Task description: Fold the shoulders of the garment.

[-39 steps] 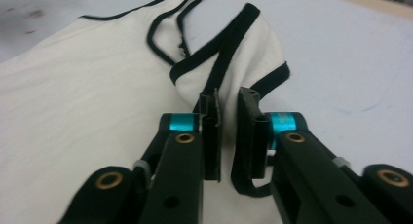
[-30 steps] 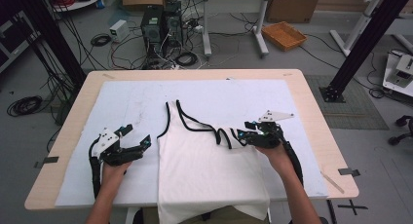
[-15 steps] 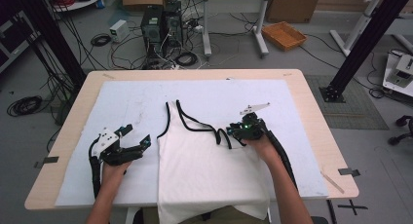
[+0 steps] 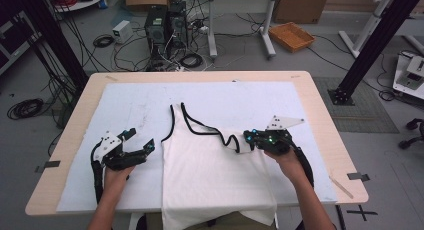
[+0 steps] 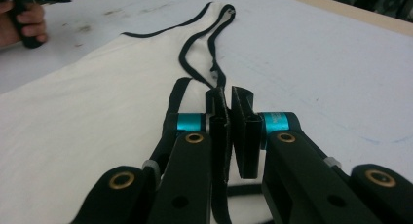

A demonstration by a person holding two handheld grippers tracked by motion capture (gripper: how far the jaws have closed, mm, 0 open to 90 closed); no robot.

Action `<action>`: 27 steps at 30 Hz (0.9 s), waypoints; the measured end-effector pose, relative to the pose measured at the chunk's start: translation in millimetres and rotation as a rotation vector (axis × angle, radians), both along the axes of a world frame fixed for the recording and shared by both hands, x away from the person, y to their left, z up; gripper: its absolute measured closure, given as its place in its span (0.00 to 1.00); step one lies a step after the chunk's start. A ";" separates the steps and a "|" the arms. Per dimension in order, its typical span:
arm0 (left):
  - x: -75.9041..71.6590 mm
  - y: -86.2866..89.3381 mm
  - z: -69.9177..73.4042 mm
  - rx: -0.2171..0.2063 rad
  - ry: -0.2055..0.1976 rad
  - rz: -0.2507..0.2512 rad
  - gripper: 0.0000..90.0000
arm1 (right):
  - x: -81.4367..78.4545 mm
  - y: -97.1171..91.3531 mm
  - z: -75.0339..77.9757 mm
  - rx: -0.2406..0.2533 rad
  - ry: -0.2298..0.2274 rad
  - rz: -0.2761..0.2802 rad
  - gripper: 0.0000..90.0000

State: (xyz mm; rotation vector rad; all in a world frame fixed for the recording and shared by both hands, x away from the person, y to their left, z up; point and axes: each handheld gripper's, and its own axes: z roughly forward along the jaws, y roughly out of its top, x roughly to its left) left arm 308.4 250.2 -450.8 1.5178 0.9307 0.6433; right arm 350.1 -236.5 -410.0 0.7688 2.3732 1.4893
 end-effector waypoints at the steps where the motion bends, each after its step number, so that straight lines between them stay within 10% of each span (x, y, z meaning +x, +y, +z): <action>1: -0.4 0.0 0.4 0.005 0.002 0.006 0.16 | 0.0 0.0 0.0 0.000 0.000 0.000 0.96; 6: -1.9 1.4 3.5 -0.024 -0.003 0.035 0.19 | -18.9 -13.8 -10.8 -0.006 0.053 0.132 0.87; 12: -2.2 -0.3 4.6 -0.036 0.012 0.018 0.19 | -22.3 -15.5 -9.4 0.017 0.057 0.090 0.74; 17: -1.3 -0.7 4.0 -0.037 0.030 0.010 0.20 | -19.7 21.6 -19.6 -0.063 0.043 0.074 0.58; 20: -2.1 -0.6 4.3 -0.040 0.045 0.008 0.20 | -16.2 40.4 -22.4 -0.093 0.071 0.139 0.63; 22: -2.4 -1.3 4.1 -0.037 0.047 0.006 0.20 | -18.0 47.3 -24.9 -0.161 0.069 0.212 1.00; 27: -2.0 -3.9 4.1 -0.031 0.056 -0.020 0.25 | -22.2 41.3 -24.0 -0.218 0.057 0.221 1.00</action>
